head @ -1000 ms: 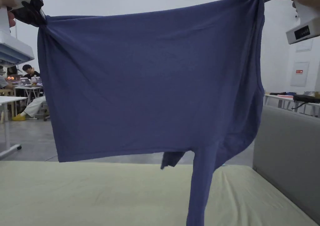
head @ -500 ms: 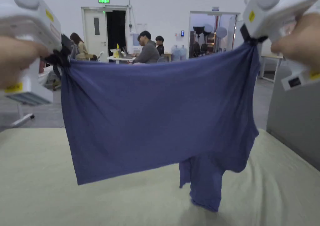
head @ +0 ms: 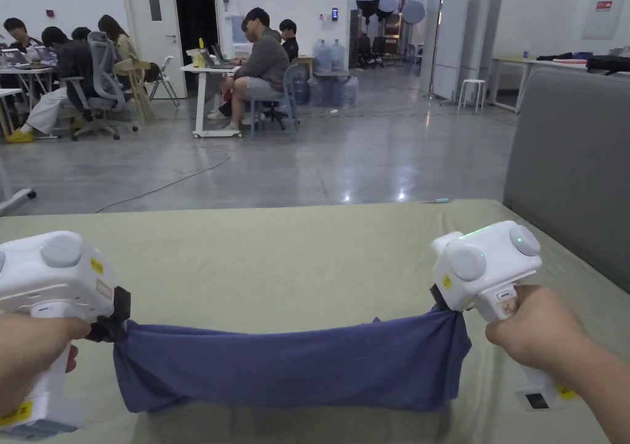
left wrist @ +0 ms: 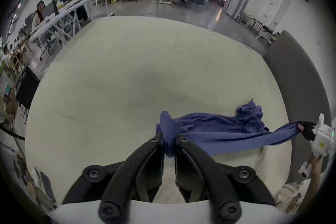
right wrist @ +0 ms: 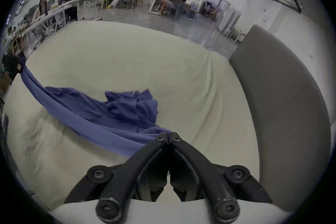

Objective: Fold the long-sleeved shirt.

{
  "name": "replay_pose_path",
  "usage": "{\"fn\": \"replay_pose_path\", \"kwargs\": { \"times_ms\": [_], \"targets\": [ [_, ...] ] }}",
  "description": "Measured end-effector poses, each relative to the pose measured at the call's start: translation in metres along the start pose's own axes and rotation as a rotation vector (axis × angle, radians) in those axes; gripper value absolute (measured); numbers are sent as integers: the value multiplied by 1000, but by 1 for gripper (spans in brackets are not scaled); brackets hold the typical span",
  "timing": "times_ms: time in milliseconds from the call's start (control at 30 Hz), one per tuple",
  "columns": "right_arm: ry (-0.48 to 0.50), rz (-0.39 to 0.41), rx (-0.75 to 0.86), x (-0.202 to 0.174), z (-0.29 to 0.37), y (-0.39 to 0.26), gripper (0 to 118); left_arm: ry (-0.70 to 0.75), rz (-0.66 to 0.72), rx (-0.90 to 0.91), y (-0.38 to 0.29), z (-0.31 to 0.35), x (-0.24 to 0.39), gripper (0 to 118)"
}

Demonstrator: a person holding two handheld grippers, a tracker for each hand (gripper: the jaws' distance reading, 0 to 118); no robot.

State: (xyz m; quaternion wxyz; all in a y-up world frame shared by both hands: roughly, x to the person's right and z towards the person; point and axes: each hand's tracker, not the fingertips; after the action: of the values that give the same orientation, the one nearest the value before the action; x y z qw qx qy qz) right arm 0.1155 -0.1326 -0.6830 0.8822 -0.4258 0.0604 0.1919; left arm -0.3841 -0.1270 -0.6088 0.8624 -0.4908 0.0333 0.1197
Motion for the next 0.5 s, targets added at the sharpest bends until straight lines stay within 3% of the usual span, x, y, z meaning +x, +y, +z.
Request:
{"fn": "replay_pose_path", "kwargs": {
  "times_ms": [133, 267, 500],
  "targets": [
    [-18, 49, -2, 1, 25, -35, 0, -36, -40, -24, -33, 29, -4, 5],
    [51, 43, 5, -3, 64, -94, 0, -5, -161, -78, -91, 56, -1, 5],
    [98, 74, -9, -24, 127, -223, 0, -53, -169, -191, -206, 86, -17, 4]
  ]
}}
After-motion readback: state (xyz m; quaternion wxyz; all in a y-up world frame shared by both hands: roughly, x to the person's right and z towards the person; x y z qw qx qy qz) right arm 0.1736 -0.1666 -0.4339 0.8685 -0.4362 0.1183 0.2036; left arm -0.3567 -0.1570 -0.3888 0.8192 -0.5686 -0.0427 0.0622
